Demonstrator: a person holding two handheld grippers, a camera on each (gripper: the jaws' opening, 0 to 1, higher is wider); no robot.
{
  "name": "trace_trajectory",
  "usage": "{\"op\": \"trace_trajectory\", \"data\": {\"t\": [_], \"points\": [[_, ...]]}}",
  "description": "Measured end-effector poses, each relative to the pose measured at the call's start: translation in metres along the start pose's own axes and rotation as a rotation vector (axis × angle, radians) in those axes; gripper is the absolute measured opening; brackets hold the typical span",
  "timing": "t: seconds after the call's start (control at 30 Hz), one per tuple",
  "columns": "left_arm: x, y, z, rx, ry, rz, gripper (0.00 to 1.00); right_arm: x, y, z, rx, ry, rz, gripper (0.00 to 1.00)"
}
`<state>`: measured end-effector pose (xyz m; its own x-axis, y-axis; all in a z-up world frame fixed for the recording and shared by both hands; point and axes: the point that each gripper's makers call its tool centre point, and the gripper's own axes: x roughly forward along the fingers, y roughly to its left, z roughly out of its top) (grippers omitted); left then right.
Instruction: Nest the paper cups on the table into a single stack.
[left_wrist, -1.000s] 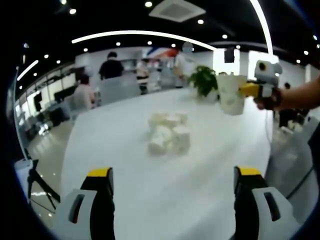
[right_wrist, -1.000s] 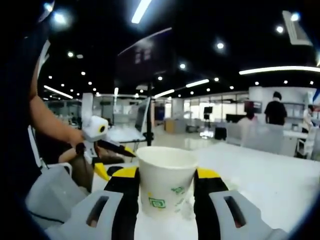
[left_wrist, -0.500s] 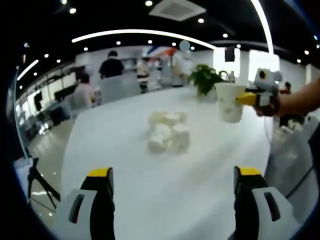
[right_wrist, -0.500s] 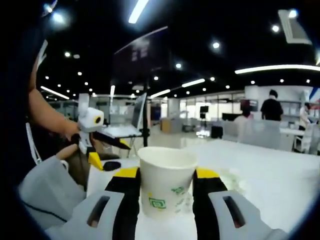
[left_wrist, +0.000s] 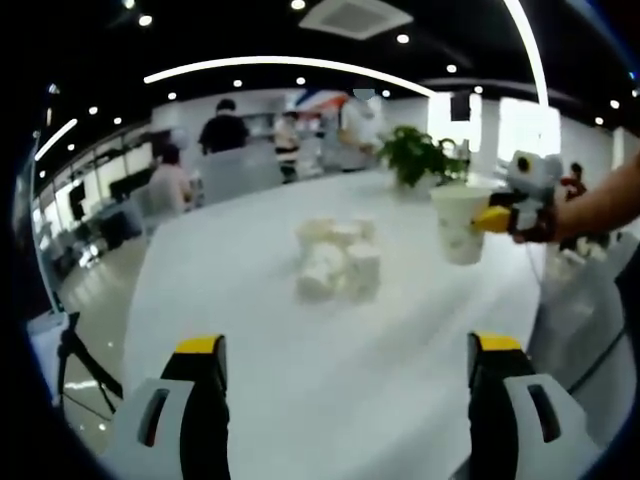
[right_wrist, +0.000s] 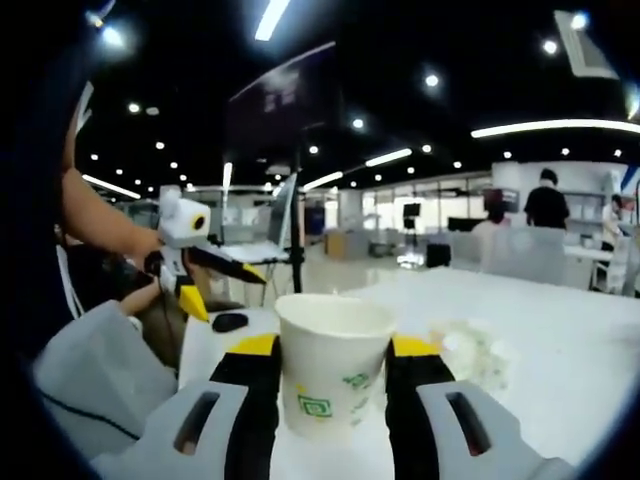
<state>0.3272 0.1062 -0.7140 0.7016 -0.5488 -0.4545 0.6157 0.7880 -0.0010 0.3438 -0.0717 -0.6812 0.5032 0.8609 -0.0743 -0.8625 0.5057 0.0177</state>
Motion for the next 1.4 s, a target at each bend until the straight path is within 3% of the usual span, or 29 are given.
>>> {"op": "trace_trajectory", "data": {"t": [0.27,1.13,1.3,1.4], "points": [[0.000,-0.001,-0.004,-0.005,0.010,-0.004,1.00,0.005,0.004,-0.013,0.010,0.013,0.006,0.37],[0.002,-0.003,-0.013,-0.033,0.030,-0.004,1.00,0.012,0.014,-0.080,0.056,0.118,0.016,0.37],[0.002,-0.004,-0.013,-0.038,0.024,-0.006,1.00,0.013,0.013,-0.101,0.076,0.157,0.011,0.37],[0.002,-0.005,-0.013,-0.036,0.024,-0.006,1.00,0.012,0.016,-0.102,0.082,0.159,0.007,0.37]]}}
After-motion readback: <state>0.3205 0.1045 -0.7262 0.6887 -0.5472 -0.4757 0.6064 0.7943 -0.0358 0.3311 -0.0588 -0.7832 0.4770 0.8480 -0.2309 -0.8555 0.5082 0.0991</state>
